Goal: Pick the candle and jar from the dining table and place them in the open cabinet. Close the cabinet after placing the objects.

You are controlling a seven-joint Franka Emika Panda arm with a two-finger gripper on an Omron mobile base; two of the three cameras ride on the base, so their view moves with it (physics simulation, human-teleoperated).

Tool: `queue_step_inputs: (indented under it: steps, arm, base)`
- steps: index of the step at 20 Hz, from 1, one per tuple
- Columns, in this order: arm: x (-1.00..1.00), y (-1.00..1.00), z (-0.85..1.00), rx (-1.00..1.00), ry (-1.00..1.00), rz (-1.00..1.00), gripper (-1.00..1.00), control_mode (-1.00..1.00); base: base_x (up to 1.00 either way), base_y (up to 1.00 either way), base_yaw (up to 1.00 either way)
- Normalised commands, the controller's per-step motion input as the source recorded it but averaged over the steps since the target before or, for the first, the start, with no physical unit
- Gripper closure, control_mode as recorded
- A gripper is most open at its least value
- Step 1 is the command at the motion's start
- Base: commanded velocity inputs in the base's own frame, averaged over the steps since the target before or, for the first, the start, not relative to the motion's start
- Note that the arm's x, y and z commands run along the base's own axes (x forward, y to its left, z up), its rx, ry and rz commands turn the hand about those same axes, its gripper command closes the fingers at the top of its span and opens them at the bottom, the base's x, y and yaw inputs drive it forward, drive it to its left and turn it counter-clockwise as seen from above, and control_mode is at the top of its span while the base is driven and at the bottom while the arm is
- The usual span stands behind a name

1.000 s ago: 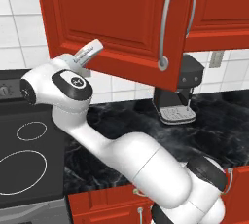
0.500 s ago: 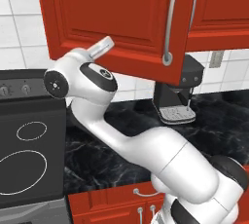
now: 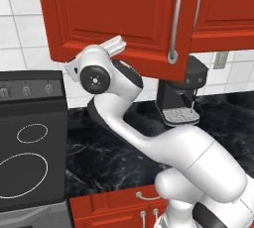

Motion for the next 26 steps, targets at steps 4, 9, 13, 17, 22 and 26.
queue_step_inputs:
  steps: [4,9,13,17,22,26]
  arm:
    - [0.46,-0.35,0.04,0.12,0.00,0.24,-1.00,-1.00]
    - [0.53,-0.31,0.00,0.12,0.00,0.20,-1.00,-1.00]
    - [0.47,-0.24,0.01,0.10,0.00,0.14,-1.00,-1.00]
    - [0.43,-0.18,0.04,0.09,0.00,0.12,-1.00,-1.00]
    - [0.38,-0.15,0.05,0.06,0.00,0.10,-1.00,-1.00]
    - [0.20,-0.10,0.08,0.03,0.00,0.08,-1.00,-1.00]
  base:
    - [0.00,0.00,0.00]
    - [0.00,0.00,0.00]
    - [0.00,0.00,0.00]
    - [0.00,0.00,0.00]
    - [0.00,0.00,0.00]
    - [0.00,0.00,0.00]
